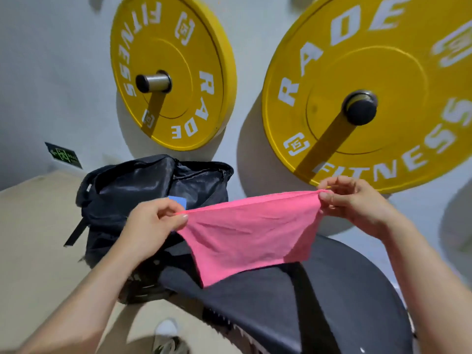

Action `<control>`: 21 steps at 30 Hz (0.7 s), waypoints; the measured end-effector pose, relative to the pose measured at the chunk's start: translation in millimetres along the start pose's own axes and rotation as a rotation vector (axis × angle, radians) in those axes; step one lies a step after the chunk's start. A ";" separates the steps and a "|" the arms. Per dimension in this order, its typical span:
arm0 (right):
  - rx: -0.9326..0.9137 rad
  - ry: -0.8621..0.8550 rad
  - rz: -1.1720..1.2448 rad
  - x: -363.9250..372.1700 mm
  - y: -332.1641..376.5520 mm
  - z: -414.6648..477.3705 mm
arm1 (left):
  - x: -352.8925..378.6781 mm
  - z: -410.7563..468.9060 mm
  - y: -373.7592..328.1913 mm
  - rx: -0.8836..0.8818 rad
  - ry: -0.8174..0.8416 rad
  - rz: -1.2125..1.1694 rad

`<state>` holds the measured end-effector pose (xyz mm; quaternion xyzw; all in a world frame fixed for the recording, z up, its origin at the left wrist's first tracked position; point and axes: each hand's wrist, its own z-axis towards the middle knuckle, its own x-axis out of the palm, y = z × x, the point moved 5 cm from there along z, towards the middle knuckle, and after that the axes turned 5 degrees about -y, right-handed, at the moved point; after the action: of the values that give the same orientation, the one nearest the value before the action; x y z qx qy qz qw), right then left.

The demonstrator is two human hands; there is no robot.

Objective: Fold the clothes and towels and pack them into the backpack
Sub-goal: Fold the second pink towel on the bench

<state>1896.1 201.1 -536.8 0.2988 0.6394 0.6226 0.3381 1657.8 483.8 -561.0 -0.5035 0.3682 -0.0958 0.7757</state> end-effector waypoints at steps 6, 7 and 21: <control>-0.159 -0.053 -0.249 -7.6 56.5 -89.3 | -40.5 -28.8 -61.3 0.104 0.031 -0.084; -0.186 -0.064 -0.295 -9.2 67.1 -103.4 | -46.4 -33.5 -68.6 0.115 0.042 -0.131; -0.238 -0.182 -0.189 -43.6 107.6 -189.5 | -70.8 -119.9 -126.2 0.306 0.662 -0.027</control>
<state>1765.3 58.5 -427.5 0.2503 0.5532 0.6295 0.4848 1555.5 375.5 -446.5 -0.3283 0.5740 -0.3178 0.6795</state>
